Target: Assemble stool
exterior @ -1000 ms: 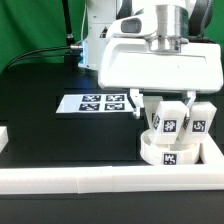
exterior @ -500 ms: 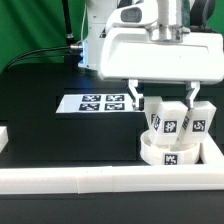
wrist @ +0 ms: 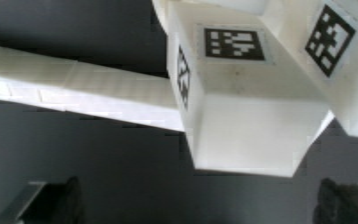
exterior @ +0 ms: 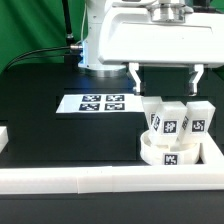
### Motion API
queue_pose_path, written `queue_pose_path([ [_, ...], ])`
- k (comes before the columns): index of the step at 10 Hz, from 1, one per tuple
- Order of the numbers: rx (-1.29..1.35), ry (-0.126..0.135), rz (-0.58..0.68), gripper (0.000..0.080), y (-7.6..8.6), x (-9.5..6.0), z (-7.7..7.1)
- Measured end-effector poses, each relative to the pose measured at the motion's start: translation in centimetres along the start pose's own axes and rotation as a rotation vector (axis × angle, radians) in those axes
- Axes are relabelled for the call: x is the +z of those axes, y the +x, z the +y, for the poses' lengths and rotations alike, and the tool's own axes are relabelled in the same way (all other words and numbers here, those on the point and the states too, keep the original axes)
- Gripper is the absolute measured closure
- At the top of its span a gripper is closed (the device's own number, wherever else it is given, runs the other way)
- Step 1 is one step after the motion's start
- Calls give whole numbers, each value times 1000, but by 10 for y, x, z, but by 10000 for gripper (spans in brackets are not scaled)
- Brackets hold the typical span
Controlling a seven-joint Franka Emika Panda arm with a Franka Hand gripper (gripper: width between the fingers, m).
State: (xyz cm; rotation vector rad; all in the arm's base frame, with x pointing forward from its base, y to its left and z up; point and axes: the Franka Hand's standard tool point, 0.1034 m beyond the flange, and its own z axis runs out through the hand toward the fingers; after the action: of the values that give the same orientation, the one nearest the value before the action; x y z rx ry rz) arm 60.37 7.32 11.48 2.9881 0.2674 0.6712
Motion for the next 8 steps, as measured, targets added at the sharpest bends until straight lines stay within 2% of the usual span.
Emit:
queue_pose_path([
  [2, -24, 2, -35, 151, -4, 2, 5],
  [3, -35, 24, -170, 151, -6, 0, 2],
  [4, -71, 38, -231, 151, 1, -2, 2],
  [6, -122, 49, -323, 151, -1, 3, 2],
  [8, -133, 48, -303, 151, 2, 4, 2],
])
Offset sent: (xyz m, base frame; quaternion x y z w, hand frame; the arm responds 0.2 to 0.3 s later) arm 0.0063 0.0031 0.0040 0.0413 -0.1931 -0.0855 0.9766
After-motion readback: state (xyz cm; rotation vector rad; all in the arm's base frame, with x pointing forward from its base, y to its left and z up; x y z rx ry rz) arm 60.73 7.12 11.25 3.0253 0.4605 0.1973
